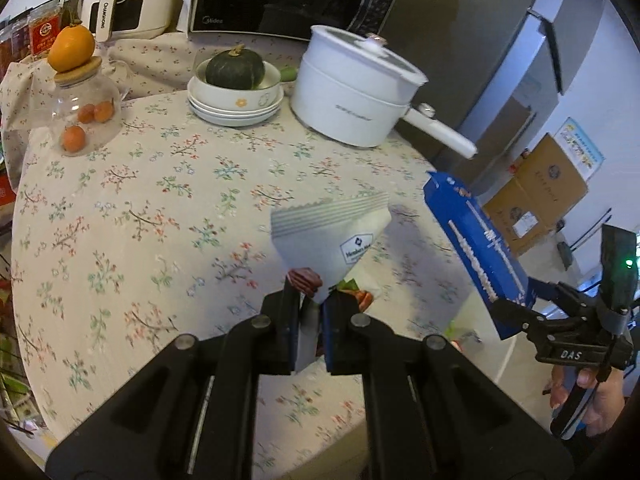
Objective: Collect trash
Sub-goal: 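Carry the wrapper and blue box over the white bin and open both tools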
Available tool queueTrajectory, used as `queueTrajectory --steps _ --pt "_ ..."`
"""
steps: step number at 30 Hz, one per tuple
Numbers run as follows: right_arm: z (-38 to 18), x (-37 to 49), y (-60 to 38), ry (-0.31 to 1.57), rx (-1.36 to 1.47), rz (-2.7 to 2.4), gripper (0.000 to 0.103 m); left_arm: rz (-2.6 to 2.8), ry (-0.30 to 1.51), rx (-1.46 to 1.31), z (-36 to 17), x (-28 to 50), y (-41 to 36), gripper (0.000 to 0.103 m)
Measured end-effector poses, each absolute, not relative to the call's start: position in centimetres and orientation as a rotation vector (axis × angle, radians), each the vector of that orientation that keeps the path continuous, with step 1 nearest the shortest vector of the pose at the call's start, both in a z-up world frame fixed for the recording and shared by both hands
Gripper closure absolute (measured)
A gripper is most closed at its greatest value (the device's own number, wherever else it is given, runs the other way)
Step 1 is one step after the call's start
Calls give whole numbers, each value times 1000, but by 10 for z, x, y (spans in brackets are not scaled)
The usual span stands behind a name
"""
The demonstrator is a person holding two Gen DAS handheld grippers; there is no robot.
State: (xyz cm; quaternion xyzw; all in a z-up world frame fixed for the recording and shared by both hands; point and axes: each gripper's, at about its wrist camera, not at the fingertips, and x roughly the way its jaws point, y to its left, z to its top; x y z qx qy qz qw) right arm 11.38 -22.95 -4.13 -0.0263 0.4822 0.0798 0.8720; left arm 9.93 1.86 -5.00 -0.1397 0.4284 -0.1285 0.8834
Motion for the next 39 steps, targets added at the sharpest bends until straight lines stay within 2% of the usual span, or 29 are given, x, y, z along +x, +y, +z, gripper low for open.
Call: queueTrajectory --steps 15,21,30,36,39 --pt "-18 47 -341 1057 66 32 9 -447 880 -180 -47 74 -59 93" --pt "-53 31 -394 1184 147 -50 9 -534 890 -119 -52 68 -108 93" --pt "-114 40 -421 1362 159 -108 9 -629 913 -26 -66 66 -176 93" --pt "-131 47 -427 1374 172 -101 8 -668 949 7 -81 70 -218 92" --pt "-125 43 -431 1363 159 -103 4 -679 972 7 -88 75 -233 92"
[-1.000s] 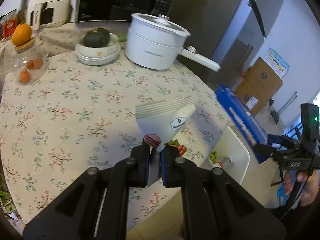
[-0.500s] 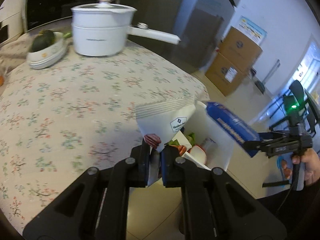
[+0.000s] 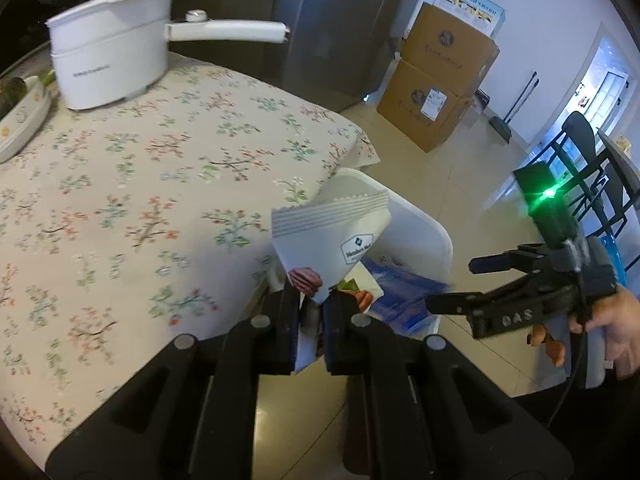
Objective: Collect trash
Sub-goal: 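Carry the wrapper and blue box over the white bin and open both tools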
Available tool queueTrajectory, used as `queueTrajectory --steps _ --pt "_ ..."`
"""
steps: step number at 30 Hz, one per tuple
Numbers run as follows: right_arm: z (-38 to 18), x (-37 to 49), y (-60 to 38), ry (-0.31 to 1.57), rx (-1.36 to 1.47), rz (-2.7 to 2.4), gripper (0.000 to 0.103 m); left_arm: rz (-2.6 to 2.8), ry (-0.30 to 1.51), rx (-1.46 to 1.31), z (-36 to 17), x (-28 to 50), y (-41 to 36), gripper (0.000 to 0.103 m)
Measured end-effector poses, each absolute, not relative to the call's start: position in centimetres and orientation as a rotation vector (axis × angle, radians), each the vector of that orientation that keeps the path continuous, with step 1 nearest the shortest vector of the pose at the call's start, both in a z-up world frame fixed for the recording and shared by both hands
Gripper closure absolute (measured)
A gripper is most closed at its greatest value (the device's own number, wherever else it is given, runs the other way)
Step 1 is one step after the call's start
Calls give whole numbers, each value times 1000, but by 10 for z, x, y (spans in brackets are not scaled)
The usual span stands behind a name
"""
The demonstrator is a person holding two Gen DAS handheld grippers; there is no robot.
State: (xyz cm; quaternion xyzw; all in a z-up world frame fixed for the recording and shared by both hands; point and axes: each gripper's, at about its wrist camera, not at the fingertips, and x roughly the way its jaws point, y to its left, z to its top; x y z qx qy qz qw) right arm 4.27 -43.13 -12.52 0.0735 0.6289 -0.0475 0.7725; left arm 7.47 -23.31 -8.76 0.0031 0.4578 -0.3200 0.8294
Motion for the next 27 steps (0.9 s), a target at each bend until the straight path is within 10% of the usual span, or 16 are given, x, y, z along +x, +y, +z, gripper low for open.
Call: queueTrajectory --steps 16,19,21,27 --pt "-98 16 -455 1302 191 -143 3 -705 1013 35 -123 89 -288 88" --pt "-92 12 -456 1282 147 -172 3 -703 991 60 -121 87 -292 66" --pt "-88 10 -457 1269 157 -169 3 -696 970 65 -116 83 -288 31" --pt "-78 6 -446 1232 160 -161 3 -613 977 86 -100 71 -260 12"
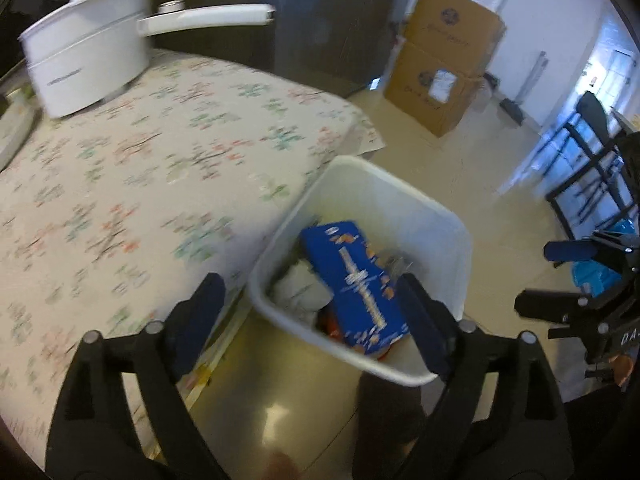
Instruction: Collect trash
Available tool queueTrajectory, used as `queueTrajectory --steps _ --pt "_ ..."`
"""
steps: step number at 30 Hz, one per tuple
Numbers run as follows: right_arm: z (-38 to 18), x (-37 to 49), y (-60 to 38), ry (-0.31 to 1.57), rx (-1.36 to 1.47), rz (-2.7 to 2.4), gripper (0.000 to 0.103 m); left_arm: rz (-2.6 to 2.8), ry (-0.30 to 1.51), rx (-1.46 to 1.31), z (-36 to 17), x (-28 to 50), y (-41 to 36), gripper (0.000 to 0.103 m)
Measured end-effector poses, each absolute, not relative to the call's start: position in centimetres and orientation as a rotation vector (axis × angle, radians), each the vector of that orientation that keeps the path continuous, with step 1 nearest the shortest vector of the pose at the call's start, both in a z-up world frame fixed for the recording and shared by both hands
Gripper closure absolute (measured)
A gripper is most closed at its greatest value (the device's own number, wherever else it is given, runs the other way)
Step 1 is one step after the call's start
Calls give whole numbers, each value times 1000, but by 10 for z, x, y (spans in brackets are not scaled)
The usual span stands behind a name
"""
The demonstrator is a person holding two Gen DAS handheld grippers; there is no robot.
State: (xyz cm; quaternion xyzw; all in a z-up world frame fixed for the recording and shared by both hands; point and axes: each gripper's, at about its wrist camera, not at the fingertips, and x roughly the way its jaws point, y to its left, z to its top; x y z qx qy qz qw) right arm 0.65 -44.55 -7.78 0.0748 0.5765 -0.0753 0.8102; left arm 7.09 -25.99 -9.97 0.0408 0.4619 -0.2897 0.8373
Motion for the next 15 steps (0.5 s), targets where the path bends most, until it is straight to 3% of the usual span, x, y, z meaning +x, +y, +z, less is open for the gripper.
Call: queueTrajectory --steps 3,15 --pt "-67 2 -433 1188 169 -150 3 -561 940 75 -81 55 -233 2" --pt "-17 -47 -346 932 84 -138 3 -294 817 67 -30 -22 -125 1"
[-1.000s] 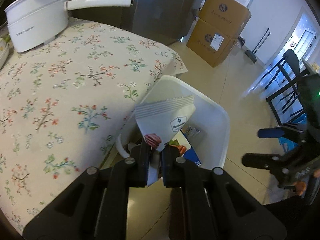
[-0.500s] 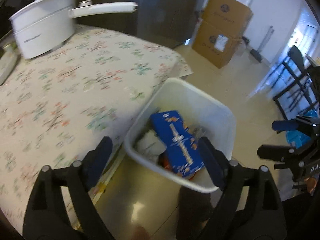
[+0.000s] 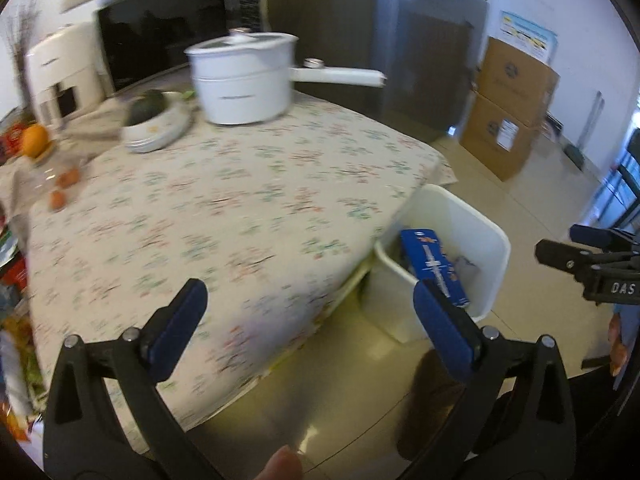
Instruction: Collect trash
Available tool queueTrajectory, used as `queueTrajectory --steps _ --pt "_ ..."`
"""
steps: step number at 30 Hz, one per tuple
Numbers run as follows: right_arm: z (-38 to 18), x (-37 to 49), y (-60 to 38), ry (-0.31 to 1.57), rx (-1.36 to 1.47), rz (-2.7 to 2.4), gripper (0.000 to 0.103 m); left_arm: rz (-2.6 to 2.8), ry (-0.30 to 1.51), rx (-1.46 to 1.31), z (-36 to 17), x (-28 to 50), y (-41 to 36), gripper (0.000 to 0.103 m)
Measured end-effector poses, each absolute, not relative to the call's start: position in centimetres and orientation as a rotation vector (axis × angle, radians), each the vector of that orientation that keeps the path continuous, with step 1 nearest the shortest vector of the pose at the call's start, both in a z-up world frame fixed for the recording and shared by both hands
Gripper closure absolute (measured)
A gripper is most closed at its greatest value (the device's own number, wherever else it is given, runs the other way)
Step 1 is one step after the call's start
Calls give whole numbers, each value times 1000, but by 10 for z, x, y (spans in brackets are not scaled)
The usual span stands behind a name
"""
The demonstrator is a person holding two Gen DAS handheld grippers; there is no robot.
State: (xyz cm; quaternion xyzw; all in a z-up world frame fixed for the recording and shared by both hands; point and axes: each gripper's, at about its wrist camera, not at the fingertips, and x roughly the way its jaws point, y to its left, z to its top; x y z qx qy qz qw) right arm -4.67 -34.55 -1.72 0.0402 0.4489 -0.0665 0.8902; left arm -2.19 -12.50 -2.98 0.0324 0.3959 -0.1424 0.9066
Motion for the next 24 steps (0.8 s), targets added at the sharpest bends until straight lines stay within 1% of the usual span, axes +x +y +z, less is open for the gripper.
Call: queueTrajectory --steps 5,11,24 --pt "-9 -64 -305 836 6 -122 3 -226 771 35 -21 -40 -95 1" --pt "-6 -68 -272 766 -61 -111 3 -186 745 -13 -18 -51 -74 1" --pt "-3 -59 -247 724 -87 -100 3 -156 732 -44 -19 -58 -61 1"
